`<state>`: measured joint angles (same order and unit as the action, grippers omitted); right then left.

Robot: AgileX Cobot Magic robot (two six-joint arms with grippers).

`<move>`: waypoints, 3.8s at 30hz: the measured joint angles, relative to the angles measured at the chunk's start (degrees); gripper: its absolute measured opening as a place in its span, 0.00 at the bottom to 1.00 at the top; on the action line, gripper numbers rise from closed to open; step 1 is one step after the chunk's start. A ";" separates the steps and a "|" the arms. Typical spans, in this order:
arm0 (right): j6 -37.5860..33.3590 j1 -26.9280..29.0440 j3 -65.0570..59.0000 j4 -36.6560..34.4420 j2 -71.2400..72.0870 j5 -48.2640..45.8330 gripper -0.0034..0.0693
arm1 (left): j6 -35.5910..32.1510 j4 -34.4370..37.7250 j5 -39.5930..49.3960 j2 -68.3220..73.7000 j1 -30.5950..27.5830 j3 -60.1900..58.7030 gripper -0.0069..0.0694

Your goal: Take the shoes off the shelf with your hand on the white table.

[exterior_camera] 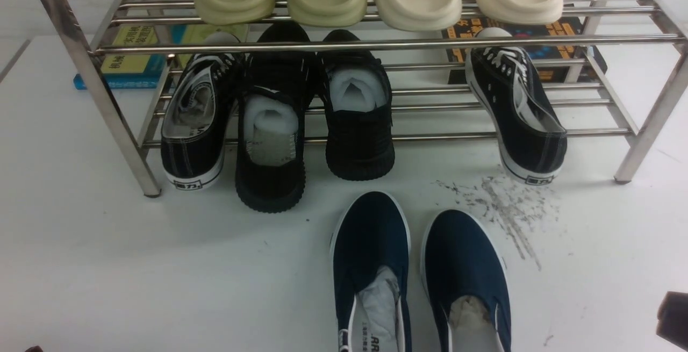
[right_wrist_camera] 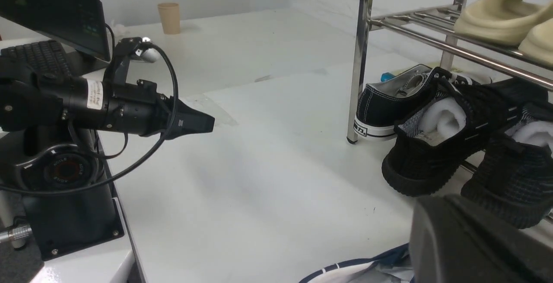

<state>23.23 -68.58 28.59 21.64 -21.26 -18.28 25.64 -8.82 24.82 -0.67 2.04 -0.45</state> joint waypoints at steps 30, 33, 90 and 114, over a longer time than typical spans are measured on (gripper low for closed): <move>-14.80 49.58 -24.20 -24.13 16.24 5.31 0.06 | 0.00 0.00 0.00 0.00 0.00 0.00 0.40; -14.80 57.18 -26.96 -23.34 18.50 4.40 0.06 | 0.00 0.00 0.00 0.00 0.00 0.00 0.40; -14.99 66.19 -29.28 -24.55 21.78 -4.73 0.12 | 0.00 0.00 0.00 0.00 0.00 0.00 0.40; -14.99 66.19 -29.28 -24.66 21.78 -4.73 0.16 | 0.00 0.00 0.00 0.00 0.00 0.00 0.40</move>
<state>8.24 -2.39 -0.69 -3.02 0.51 -23.01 25.64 -8.82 24.82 -0.67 2.04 -0.45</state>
